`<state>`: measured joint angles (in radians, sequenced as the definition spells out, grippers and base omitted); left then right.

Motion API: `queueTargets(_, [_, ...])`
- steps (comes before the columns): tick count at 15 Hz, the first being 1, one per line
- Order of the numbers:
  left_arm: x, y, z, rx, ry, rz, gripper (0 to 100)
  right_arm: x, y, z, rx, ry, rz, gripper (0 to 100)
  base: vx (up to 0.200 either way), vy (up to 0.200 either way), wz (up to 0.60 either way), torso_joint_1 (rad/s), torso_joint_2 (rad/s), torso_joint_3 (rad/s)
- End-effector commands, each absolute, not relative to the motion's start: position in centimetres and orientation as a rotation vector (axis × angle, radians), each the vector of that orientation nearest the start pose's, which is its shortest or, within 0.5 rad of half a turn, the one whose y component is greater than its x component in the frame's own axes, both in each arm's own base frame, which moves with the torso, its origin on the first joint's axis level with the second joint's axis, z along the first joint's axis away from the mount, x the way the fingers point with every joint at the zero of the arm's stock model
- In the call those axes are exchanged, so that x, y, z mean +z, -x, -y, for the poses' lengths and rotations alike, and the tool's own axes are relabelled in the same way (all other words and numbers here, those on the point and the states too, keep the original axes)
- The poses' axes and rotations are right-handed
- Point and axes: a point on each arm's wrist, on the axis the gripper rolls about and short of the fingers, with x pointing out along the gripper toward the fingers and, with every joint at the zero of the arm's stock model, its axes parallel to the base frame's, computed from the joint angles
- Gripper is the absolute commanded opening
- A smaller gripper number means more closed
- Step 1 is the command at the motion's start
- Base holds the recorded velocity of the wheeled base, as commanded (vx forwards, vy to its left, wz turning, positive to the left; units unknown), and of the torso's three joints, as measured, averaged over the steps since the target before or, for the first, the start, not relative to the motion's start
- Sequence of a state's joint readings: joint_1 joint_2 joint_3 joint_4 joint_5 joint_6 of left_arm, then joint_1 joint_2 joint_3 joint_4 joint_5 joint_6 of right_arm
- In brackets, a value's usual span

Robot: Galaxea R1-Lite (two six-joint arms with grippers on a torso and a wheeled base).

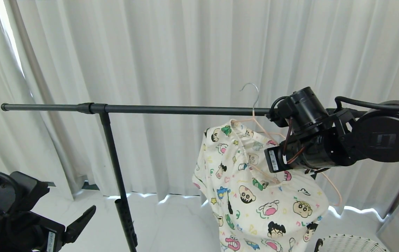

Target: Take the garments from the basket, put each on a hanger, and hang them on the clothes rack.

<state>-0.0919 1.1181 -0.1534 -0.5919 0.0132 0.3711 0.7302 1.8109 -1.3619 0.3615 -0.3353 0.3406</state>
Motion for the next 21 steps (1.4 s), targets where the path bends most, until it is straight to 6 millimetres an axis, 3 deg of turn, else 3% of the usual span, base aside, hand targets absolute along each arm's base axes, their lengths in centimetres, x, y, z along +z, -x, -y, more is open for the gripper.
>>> queueTargets(1, [13.2,-12.5,1.1,-0.145,-0.386,-0.352,100,20.9,-25.3,-21.7,0.246,0.093,-0.752,0,0.000,0.000,0.00,0.000,0.00,0.000])
queueTargets(4, [13.3,-12.5,1.2,-0.148,-0.388,-0.349,100,20.4,-25.7,-22.0,0.242,0.097,-0.762,0,0.000,0.000,0.00,0.000,0.00,0.000])
queueTargets(11, [13.5,-12.0,1.6,-0.183,-0.397,-0.315,100,17.7,-29.2,-23.6,0.172,0.087,-0.800,0,0.000,0.000,0.00,0.000,0.00,0.000])
queueTargets(21, [12.9,-11.6,1.8,-0.208,-0.402,-0.335,100,16.3,-29.3,-24.1,0.171,0.115,-0.836,0,0.000,0.000,0.00,0.000,0.00,0.000])
